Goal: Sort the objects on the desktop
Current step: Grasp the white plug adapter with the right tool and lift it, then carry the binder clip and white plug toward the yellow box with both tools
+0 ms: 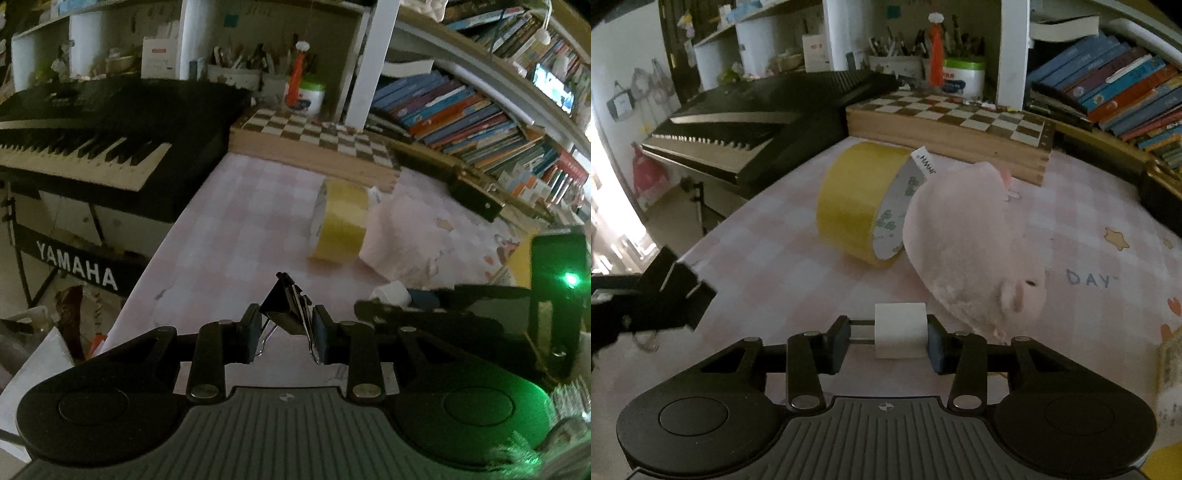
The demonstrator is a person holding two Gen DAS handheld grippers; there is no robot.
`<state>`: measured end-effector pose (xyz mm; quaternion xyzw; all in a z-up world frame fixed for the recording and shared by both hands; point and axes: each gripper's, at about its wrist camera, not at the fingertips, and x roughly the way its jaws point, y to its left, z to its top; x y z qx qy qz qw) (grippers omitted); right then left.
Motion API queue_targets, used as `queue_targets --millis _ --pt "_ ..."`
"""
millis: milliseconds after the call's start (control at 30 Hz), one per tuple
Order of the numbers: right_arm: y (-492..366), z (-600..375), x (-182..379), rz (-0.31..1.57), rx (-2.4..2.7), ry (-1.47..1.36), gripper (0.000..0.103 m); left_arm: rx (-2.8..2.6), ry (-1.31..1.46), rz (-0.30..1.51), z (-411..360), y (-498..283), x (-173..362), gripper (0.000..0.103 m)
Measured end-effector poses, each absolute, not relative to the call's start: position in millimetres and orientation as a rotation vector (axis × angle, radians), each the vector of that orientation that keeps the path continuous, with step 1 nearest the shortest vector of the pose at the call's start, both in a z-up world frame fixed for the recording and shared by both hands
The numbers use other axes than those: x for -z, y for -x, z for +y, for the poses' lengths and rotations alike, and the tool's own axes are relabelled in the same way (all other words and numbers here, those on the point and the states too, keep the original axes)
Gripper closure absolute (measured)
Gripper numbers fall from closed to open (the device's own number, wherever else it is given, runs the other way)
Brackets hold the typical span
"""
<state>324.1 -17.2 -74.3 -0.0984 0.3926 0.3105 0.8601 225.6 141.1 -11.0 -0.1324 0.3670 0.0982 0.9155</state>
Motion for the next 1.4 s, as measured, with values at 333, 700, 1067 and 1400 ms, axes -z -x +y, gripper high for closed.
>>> queue_targets --millis 333,700,1067,1400 --pt "-297 -59 24 0.759 -0.621 0.117 0.061 -0.099 0.270 0.663 131 -208 -25 0.076" --pt "-246 -90 -7 0.745 -0.529 0.027 0.061 0.032 0.311 0.622 124 -175 -39 0.076" --pt "-191 -95 -6 0.779 -0.466 0.002 0.061 0.119 0.338 0.636 123 -128 -33 0.076" --pt "-127 -95 -3 0.794 -0.401 -0.020 0.061 0.191 0.345 0.668 128 -78 -26 0.076"
